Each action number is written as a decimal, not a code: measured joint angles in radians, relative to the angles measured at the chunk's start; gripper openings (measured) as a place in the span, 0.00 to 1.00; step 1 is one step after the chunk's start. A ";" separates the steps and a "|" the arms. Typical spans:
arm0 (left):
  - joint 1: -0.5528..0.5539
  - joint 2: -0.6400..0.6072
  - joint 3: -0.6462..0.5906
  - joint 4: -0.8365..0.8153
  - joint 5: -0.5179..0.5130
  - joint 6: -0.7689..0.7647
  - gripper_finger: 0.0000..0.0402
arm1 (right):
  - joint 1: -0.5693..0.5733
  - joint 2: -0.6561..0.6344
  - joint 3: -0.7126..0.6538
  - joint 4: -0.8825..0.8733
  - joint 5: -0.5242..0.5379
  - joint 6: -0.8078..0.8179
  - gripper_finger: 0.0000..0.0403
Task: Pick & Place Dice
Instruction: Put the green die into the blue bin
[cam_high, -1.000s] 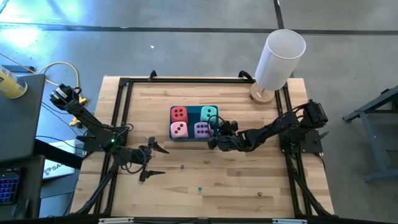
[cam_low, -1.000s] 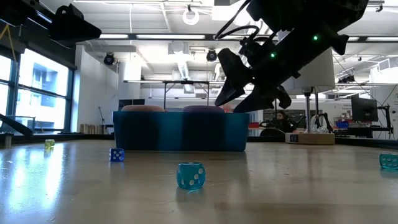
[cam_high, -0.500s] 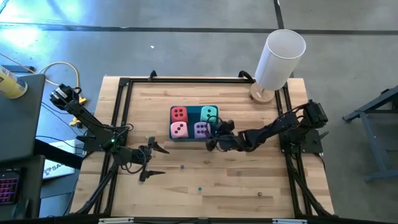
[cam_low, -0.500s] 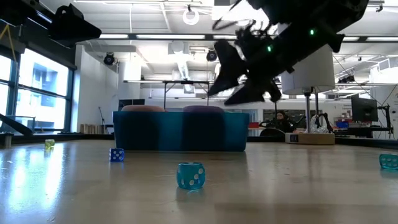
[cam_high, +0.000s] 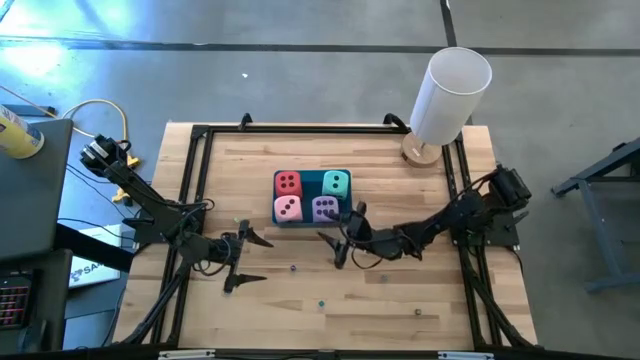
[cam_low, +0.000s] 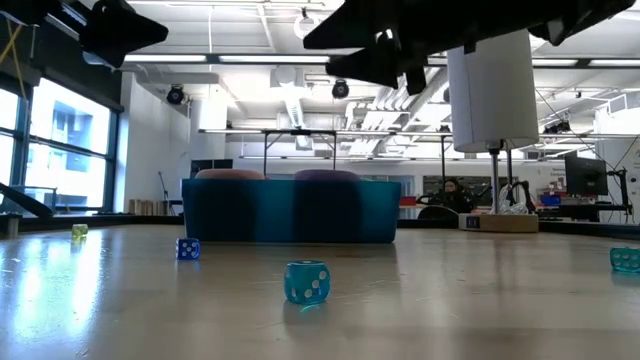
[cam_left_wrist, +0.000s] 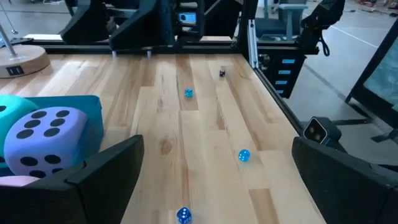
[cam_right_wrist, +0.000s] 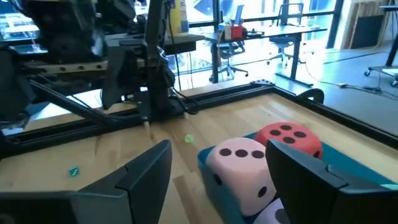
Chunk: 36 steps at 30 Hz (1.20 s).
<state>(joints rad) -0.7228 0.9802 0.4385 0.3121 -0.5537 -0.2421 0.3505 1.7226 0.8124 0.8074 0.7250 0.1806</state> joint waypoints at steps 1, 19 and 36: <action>0.000 0.000 0.000 0.004 0.000 0.000 0.99 | 0.008 0.000 0.000 0.004 0.000 -0.003 0.62; 0.005 -0.001 0.000 0.253 0.002 -0.031 0.99 | 0.024 0.000 0.000 -0.010 -0.287 0.036 0.62; -0.027 -0.030 0.197 -0.422 -0.202 -0.092 0.99 | 0.023 0.000 0.000 -0.073 -0.287 0.085 0.62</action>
<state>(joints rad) -0.7501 0.9500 0.6354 -0.1099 -0.7559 -0.3341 0.3733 1.7226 0.8124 0.7341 0.4377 0.2657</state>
